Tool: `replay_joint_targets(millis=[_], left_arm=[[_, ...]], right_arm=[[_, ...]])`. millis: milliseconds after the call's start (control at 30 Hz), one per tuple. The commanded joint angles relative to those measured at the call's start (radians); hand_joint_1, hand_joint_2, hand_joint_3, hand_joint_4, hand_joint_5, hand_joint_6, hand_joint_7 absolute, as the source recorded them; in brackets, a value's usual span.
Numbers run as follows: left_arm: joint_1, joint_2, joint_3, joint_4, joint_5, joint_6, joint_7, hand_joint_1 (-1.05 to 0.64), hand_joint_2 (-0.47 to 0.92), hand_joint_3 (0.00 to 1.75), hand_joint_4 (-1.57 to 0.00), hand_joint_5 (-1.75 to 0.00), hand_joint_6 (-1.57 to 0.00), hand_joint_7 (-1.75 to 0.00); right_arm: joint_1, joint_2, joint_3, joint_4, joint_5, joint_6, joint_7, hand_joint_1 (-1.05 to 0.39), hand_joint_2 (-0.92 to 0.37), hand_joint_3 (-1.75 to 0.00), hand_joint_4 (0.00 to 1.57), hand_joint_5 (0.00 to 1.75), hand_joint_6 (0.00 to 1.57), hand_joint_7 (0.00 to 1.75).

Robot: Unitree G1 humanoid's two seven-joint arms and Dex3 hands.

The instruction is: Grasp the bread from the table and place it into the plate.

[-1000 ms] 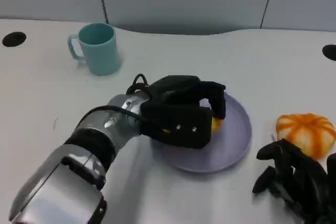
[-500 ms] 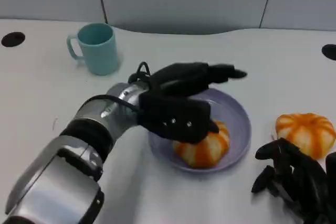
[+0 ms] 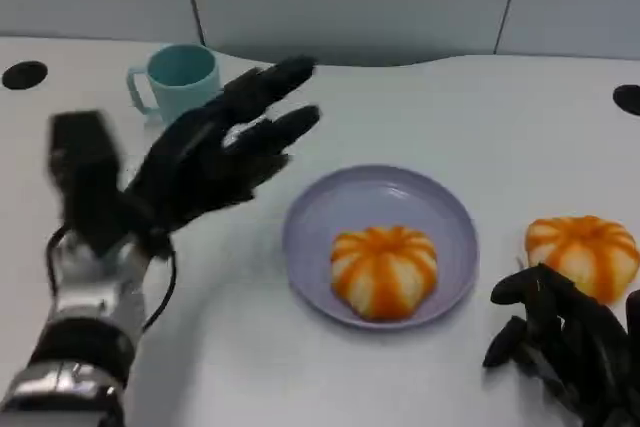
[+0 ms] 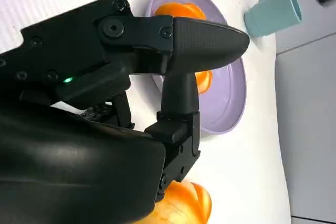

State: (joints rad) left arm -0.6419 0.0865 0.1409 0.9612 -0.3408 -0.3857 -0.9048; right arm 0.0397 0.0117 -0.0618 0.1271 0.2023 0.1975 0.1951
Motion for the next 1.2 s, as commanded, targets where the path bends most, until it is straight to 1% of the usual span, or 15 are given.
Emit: replay_joint_targets(millis=[33, 133, 167, 233, 267, 333, 367, 400, 467, 500, 567, 633, 733, 900, 1200], left_arm=[[0.175, 0.012, 0.065, -0.185, -0.146, 0.204, -0.086, -0.73, 0.92, 0.26, -0.37, -0.23, -0.31, -0.11], [0.253, 0.01, 0.087, -0.275, -0.2, 0.308, -0.085, -0.73, 0.92, 0.26, -0.39, -0.24, -0.32, -0.1], [0.294, 0.01, 0.102, -0.309, -0.232, 0.355, -0.087, -0.71, 0.92, 0.25, -0.5, -0.3, -0.42, -0.14], [0.38, 0.009, 0.128, -0.378, -0.279, 0.445, -0.062, -0.69, 0.92, 0.25, -0.55, -0.34, -0.47, -0.16], [0.416, 0.009, 0.136, -0.41, -0.292, 0.48, -0.04, -0.67, 0.92, 0.28, -0.54, -0.59, -0.57, -0.18], [0.486, 0.009, 0.153, -0.458, -0.305, 0.531, -0.002, -0.66, 0.92, 0.31, -0.46, -0.91, -0.64, -0.21], [0.503, 0.007, 0.157, -0.471, -0.304, 0.539, 0.008, -0.65, 0.92, 0.34, -0.39, -1.2, -0.57, -0.52], [0.515, 0.005, 0.159, -0.483, -0.304, 0.545, 0.016, -0.65, 0.92, 0.35, -0.37, -1.31, -0.49, -0.72], [0.541, -0.002, 0.159, -0.509, -0.287, 0.547, 0.057, -0.63, 0.92, 0.37, -0.35, -1.44, -0.43, -0.96], [0.557, -0.006, 0.159, -0.523, -0.275, 0.546, 0.084, -0.6, 0.92, 0.4, -0.36, -1.55, -0.39, -1.17], [0.583, -0.011, 0.157, -0.525, -0.254, 0.539, 0.12, -0.57, 0.92, 0.44, -0.36, -1.68, -0.36, -1.37], [0.602, -0.021, 0.162, -0.527, -0.25, 0.551, 0.168, -0.55, 0.92, 0.42, -0.39, -1.73, -0.38, -1.46], [0.614, -0.03, 0.166, -0.529, -0.248, 0.561, 0.212, -0.53, 0.92, 0.39, -0.42, -1.74, -0.39, -1.49], [0.6, -0.047, 0.178, -0.513, -0.247, 0.577, 0.278, -0.51, 0.92, 0.41, -0.43, -1.75, -0.28, -1.71], [0.576, -0.057, 0.196, -0.501, -0.252, 0.592, 0.323, -0.48, 0.92, 0.4, -0.44, -1.75, -0.21, -1.75]], right_arm=[[0.019, -0.022, -0.009, -0.013, -0.003, 0.019, -0.007, -0.35, -0.92, -0.57, 0.59, 1.75, 0.41, 1.7], [0.024, -0.02, -0.01, -0.022, -0.003, 0.02, -0.012, -0.35, -0.92, -0.56, 0.59, 1.75, 0.41, 1.69], [0.028, -0.019, -0.011, -0.028, -0.002, 0.02, -0.016, -0.34, -0.92, -0.58, 0.59, 1.75, 0.41, 1.69], [0.031, -0.019, -0.014, -0.031, 0.003, 0.019, -0.016, -0.34, -0.92, -0.59, 0.59, 1.75, 0.41, 1.69], [0.031, -0.02, -0.016, -0.029, 0.006, 0.018, -0.013, -0.34, -0.92, -0.59, 0.59, 1.75, 0.41, 1.69], [0.028, -0.024, -0.019, -0.027, 0.009, 0.02, -0.011, -0.35, -0.92, -0.59, 0.59, 1.75, 0.41, 1.69], [0.027, -0.024, -0.021, -0.026, 0.012, 0.02, -0.009, -0.35, -0.92, -0.58, 0.6, 1.75, 0.4, 1.69], [0.026, -0.024, -0.022, -0.025, 0.014, 0.02, -0.007, -0.35, -0.92, -0.58, 0.6, 1.75, 0.4, 1.7], [0.025, -0.029, -0.021, -0.022, 0.01, 0.016, -0.004, -0.35, -0.92, -0.58, 0.6, 1.75, 0.4, 1.7], [0.024, -0.032, -0.02, -0.02, 0.005, 0.013, -0.003, -0.35, -0.92, -0.58, 0.6, 1.75, 0.4, 1.7], [0.021, -0.036, -0.025, -0.012, 0.01, 0.002, 0.008, -0.34, -0.92, -0.58, 0.6, 1.75, 0.4, 1.7], [0.017, -0.035, -0.033, -0.008, 0.017, 0.007, 0.008, -0.35, -0.92, -0.58, 0.61, 1.75, 0.41, 1.71], [0.014, -0.037, -0.036, -0.003, 0.011, 0.008, 0.007, -0.35, -0.92, -0.57, 0.61, 1.75, 0.41, 1.72], [0.012, -0.037, -0.048, 0.005, 0.023, 0.011, 0.016, -0.33, -0.92, -0.58, 0.62, 1.75, 0.38, 1.72], [0.003, -0.043, -0.06, 0.037, 0.035, -0.012, 0.04, -0.32, -0.92, -0.58, 0.63, 1.75, 0.39, 1.69]])
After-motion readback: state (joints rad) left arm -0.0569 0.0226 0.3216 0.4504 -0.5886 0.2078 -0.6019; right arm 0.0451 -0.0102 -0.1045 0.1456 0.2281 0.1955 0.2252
